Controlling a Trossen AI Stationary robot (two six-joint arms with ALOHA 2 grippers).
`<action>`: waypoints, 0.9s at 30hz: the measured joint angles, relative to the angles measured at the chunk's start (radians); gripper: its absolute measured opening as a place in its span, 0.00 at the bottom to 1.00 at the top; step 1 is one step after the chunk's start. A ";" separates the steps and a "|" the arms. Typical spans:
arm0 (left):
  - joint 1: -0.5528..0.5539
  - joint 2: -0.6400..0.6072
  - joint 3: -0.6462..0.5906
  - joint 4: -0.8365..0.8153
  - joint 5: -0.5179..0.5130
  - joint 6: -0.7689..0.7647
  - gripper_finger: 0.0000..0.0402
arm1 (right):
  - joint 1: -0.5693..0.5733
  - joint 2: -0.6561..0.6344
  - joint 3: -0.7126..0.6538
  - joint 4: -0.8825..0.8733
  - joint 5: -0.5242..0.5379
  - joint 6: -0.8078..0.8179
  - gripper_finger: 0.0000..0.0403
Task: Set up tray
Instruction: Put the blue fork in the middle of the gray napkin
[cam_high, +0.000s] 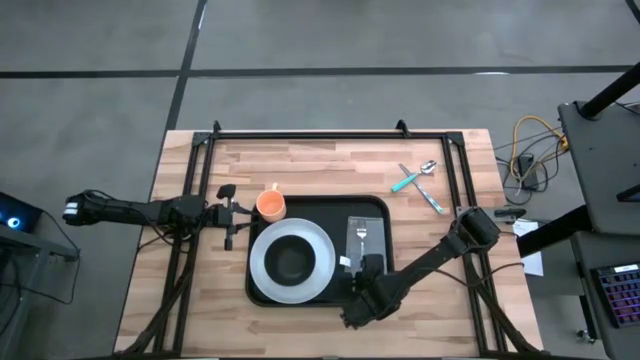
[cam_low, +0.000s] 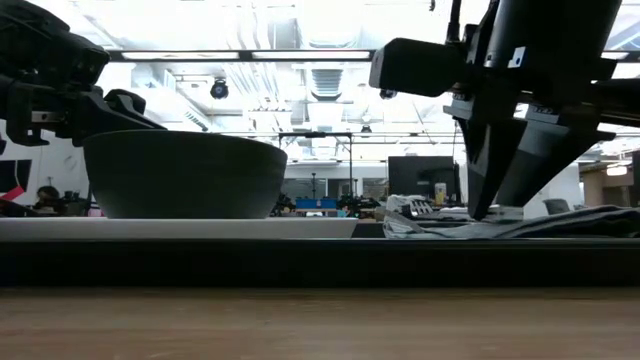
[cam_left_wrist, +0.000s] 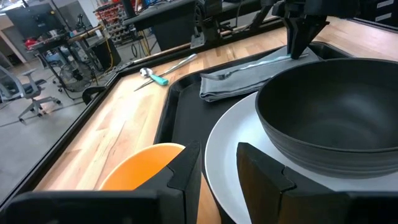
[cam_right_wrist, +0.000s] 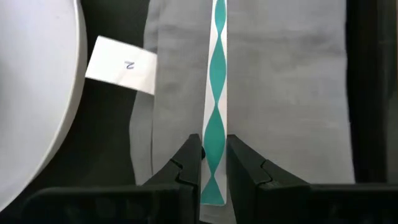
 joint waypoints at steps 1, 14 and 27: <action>0.000 0.000 0.000 0.000 0.000 0.000 0.21 | 0.000 0.000 0.000 -0.004 0.000 0.000 0.09; 0.000 0.000 0.000 0.000 0.000 0.000 0.21 | -0.003 0.000 0.000 -0.031 -0.047 0.016 0.09; 0.000 0.000 0.000 0.000 0.000 0.000 0.21 | -0.013 0.000 0.000 -0.029 -0.051 0.018 0.10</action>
